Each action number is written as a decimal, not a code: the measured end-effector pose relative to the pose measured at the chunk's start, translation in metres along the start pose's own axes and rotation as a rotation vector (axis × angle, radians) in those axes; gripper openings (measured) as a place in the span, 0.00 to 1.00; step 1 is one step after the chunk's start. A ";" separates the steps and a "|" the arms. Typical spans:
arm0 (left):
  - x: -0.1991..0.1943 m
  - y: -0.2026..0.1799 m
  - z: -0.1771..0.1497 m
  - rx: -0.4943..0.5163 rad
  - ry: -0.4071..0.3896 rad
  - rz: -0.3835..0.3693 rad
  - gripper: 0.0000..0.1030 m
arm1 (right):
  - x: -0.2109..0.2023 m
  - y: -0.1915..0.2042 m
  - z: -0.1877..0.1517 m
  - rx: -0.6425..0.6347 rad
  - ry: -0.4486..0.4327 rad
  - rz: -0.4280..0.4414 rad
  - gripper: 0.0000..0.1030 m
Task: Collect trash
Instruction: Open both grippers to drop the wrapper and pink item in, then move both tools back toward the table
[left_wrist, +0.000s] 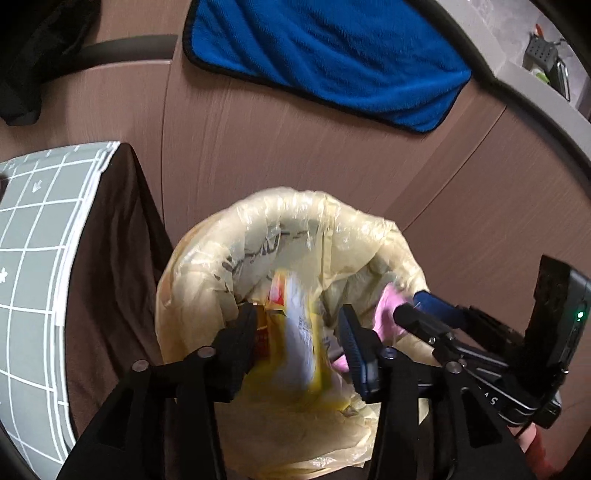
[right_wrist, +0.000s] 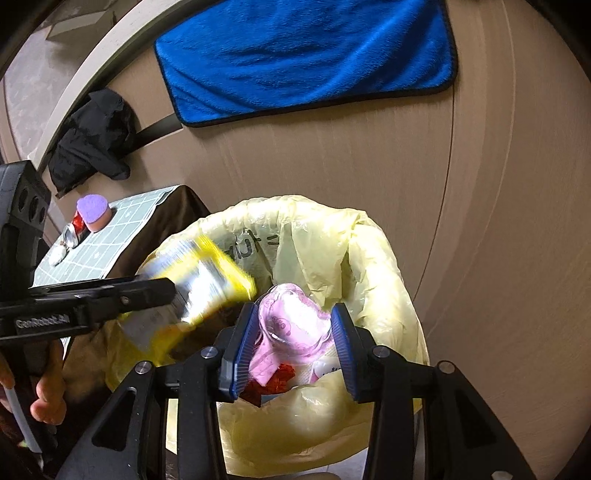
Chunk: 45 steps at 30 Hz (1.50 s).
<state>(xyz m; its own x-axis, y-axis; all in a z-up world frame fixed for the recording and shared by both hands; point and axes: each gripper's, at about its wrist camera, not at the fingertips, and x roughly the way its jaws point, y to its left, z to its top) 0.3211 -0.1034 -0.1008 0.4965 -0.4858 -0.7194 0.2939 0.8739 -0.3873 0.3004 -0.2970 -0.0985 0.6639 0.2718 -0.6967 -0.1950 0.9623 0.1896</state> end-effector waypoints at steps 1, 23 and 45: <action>-0.003 0.000 0.001 -0.001 -0.008 0.004 0.47 | 0.000 0.000 0.000 0.002 -0.001 0.002 0.41; -0.191 0.096 -0.020 -0.127 -0.352 0.274 0.47 | -0.073 0.101 0.035 -0.173 -0.225 0.039 0.43; -0.347 0.256 -0.078 -0.315 -0.600 0.506 0.47 | -0.035 0.325 0.081 -0.462 -0.267 0.297 0.43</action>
<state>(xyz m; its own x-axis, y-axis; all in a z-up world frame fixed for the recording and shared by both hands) 0.1604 0.2900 0.0045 0.8824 0.1156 -0.4560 -0.2779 0.9102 -0.3072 0.2725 0.0069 0.0437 0.6797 0.5786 -0.4508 -0.6527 0.7575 -0.0120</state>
